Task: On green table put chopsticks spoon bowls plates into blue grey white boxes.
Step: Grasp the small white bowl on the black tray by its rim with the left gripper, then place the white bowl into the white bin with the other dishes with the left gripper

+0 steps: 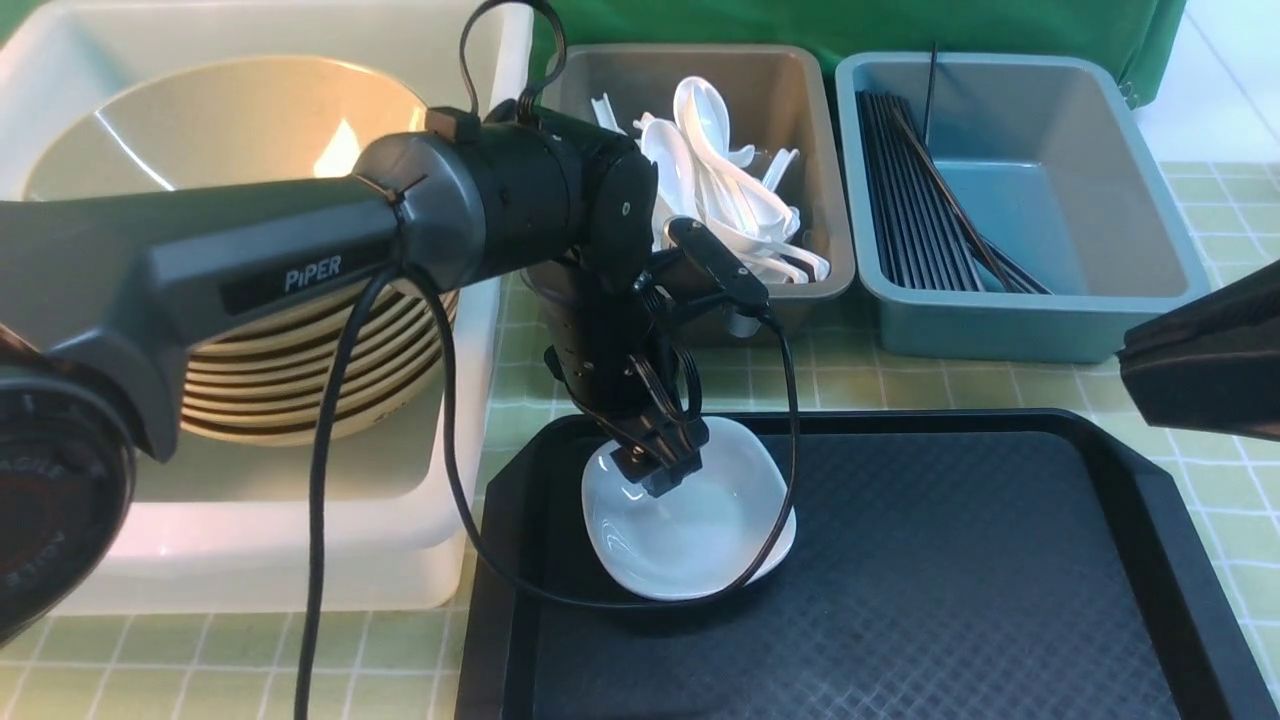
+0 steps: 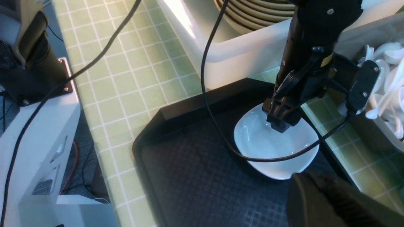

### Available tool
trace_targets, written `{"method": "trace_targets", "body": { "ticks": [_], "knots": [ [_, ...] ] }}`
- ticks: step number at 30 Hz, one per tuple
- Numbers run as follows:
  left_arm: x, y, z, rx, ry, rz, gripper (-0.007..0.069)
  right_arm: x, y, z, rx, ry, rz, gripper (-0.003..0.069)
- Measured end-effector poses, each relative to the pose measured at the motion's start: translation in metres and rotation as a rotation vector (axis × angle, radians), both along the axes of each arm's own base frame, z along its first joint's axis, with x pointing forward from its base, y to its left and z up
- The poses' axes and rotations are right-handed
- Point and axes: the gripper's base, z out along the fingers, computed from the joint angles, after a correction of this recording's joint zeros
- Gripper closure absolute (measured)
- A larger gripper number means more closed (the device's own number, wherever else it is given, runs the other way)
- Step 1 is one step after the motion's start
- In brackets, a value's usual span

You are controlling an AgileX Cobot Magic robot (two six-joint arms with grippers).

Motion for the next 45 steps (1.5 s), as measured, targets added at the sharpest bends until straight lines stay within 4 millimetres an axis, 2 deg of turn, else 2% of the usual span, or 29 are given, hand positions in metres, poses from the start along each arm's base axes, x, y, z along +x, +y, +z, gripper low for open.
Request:
{"method": "trace_targets", "body": {
  "ticks": [7,11,13,14,15,19,21,25,29,31,35,36,37,39,40,41,44,45],
  "knots": [
    [0.003,0.002,-0.024,0.025,0.073,0.040,0.0106,0.000,0.000,0.000,0.000,0.000,0.000,0.0612],
    [0.001,-0.002,-0.026,-0.008,0.121,0.054,0.0129,0.000,0.000,0.000,0.001,-0.003,-0.002,0.0612],
    [0.000,-0.003,-0.027,-0.013,0.134,0.050,0.0164,0.000,0.000,0.000,0.002,-0.004,-0.002,0.0612],
    [-0.001,-0.003,-0.027,-0.013,0.151,0.037,0.0228,0.000,0.000,0.000,0.002,-0.004,-0.002,0.0612],
    [-0.002,-0.003,-0.027,-0.013,0.154,0.036,0.0237,0.000,0.000,0.000,0.002,-0.004,-0.002,0.0612],
    [-0.007,-0.004,-0.026,-0.038,0.225,0.049,0.0483,0.000,0.000,0.000,0.003,-0.005,-0.003,0.0612],
    [-0.008,-0.005,-0.024,-0.056,0.255,0.062,0.0522,0.000,0.000,0.000,0.003,-0.005,-0.003,0.0612],
    [-0.010,-0.002,-0.024,-0.085,0.328,0.071,0.0522,0.000,0.000,0.000,0.004,-0.006,-0.003,0.0612],
    [-0.006,0.012,-0.014,-0.200,0.422,0.113,0.0601,0.000,0.000,0.000,0.004,-0.006,-0.003,0.0612],
    [0.000,0.022,0.001,-0.298,0.425,0.135,0.0610,0.000,0.000,0.000,0.002,-0.009,0.000,0.0612],
    [0.011,0.054,0.055,-0.558,0.352,0.196,0.0609,0.001,0.001,0.002,0.005,-0.033,0.015,0.0612],
    [0.010,0.055,0.058,-0.561,0.346,0.192,0.0609,0.001,0.001,0.002,0.006,-0.036,0.016,0.0612],
    [0.013,0.072,0.080,-0.645,0.301,0.230,0.0609,0.001,0.002,0.003,0.022,-0.042,0.019,0.0612],
    [0.010,0.098,0.113,-0.718,0.219,0.276,0.0609,0.002,0.005,0.004,0.041,-0.052,0.038,0.0612],
    [0.009,0.112,0.125,-0.735,0.185,0.310,0.0609,0.003,0.007,0.004,0.045,-0.056,0.055,0.0612],
    [0.008,0.118,0.130,-0.742,0.168,0.324,0.0609,0.004,0.007,0.004,0.048,-0.054,0.056,0.0612],
    [-0.012,0.173,0.177,-0.755,0.010,0.449,0.0609,0.010,0.016,0.001,0.057,-0.050,0.110,0.0612],
    [-0.020,0.198,0.190,-0.748,-0.054,0.512,0.0609,0.014,0.020,0.000,0.066,-0.039,0.120,0.0612]
  ]
}}
